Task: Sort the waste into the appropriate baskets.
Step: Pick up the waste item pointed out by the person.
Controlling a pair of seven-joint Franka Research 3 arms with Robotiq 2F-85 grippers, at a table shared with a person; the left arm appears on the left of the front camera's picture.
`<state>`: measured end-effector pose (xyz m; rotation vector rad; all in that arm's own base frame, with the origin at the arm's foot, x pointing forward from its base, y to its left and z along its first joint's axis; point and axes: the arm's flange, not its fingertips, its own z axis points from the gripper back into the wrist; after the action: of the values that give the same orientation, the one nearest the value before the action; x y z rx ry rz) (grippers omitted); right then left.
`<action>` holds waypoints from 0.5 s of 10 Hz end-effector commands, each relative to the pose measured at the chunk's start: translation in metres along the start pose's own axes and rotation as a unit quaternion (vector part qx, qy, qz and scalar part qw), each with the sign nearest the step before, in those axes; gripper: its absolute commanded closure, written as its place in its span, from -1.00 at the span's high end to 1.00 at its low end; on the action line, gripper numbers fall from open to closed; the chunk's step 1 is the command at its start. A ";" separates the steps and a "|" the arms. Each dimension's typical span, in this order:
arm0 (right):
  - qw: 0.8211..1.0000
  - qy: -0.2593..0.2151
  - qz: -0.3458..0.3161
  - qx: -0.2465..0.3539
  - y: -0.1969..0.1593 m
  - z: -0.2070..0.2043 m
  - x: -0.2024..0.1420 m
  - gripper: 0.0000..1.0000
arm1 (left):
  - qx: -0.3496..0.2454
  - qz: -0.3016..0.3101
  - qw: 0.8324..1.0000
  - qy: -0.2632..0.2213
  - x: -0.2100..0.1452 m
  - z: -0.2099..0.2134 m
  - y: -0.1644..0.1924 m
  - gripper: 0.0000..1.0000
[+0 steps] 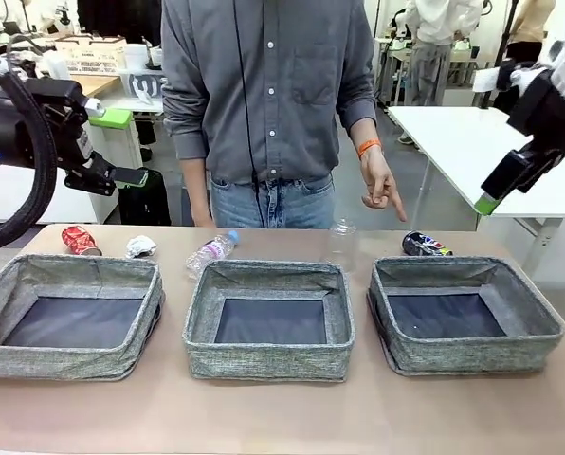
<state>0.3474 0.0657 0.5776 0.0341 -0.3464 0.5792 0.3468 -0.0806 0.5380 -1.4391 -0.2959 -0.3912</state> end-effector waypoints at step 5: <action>0.994 0.007 0.107 -0.033 -0.037 -0.042 0.048 1.00 | -0.006 -0.013 1.000 0.001 0.001 -0.001 0.000 1.00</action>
<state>0.3779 0.0704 0.5573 -0.0091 -0.2932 0.6868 0.3477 -0.0806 0.5380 -1.4394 -0.2951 -0.3919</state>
